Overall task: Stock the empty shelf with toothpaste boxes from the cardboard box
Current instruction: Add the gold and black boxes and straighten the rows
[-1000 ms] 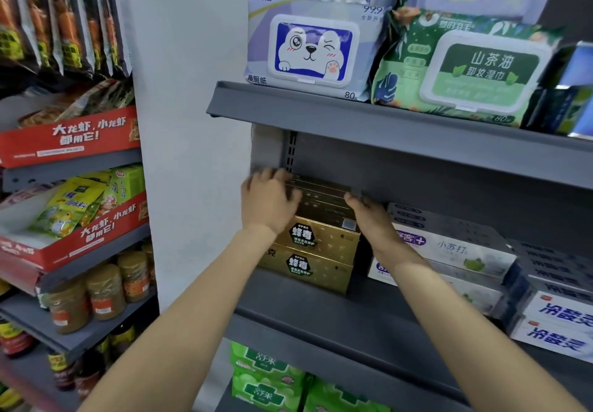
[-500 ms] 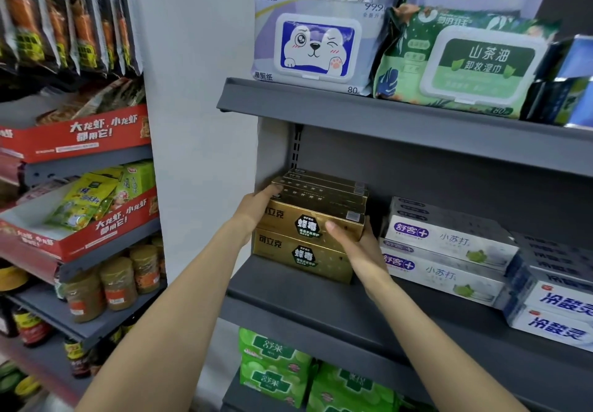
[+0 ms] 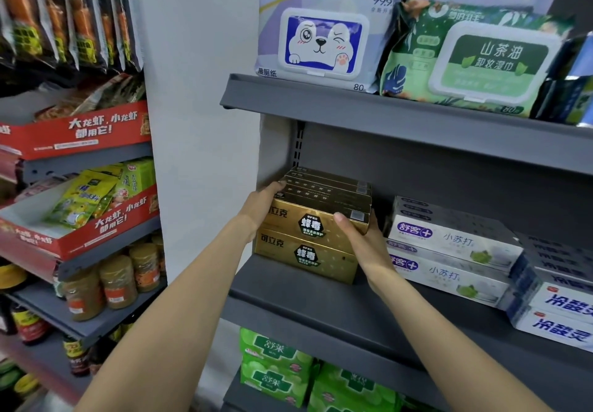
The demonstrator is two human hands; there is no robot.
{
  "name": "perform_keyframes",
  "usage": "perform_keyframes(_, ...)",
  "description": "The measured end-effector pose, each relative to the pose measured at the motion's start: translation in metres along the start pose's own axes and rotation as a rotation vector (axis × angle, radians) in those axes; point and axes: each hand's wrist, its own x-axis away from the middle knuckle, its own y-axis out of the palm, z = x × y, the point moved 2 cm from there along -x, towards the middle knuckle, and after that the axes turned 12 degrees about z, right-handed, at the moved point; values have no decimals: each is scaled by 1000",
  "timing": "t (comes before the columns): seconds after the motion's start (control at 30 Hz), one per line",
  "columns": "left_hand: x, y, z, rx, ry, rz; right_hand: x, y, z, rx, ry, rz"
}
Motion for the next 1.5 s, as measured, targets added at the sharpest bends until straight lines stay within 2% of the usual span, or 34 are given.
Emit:
perform_keyframes(0.2, 8, -1, 4, -210, 291, 308, -1, -6, -5, 101, -49, 23)
perform_keyframes(0.37, 8, 0, -11, -95, 8, 155, 5, -3, 9, 171, -30, 13)
perform_keyframes(0.63, 9, 3, -11, -148, 29, 188, 5, 2, 13, 192, -25, 28)
perform_keyframes(0.7, 13, 3, -10, -175, 139, 281, 5, 1, 14, 219, -47, 28)
perform_keyframes(0.73, 18, 2, -8, -221, 265, 374, 5, -1, 12, 236, -75, 42)
perform_keyframes(0.8, 31, -1, -3, -448, 656, 522, 6, -4, 5, 303, -171, 89)
perform_keyframes(0.83, 37, 1, -1, -583, 818, 502, 7, -5, 0, 351, -240, 111)
perform_keyframes(0.9, 44, 9, 2, -848, 971, 322, 8, -7, -11, 468, -394, 139)
perform_keyframes(1.0, 50, 15, 7, -1140, 995, 119, 7, -8, -21, 653, -512, 103)
perform_keyframes(1.13, 49, 17, 14, -1316, 963, -44, 6, -5, -19, 813, -552, 48)
perform_keyframes(1.2, 53, 23, 20, -1379, 931, -51, 7, -6, -18, 774, -556, 22)
perform_keyframes(1.27, 60, 32, 26, -1392, 883, -53, 9, -12, -18, 630, -521, -19)
perform_keyframes(1.37, 78, 53, 32, -1308, 902, -70, 13, -42, -13, 452, -500, 15)
perform_keyframes(1.43, 90, 69, 32, -1262, 950, -71, 10, -72, -5, 529, -503, 66)
perform_keyframes(1.5, 99, 88, 31, -1255, 1020, -80, -1, -106, 3, 709, -467, 124)
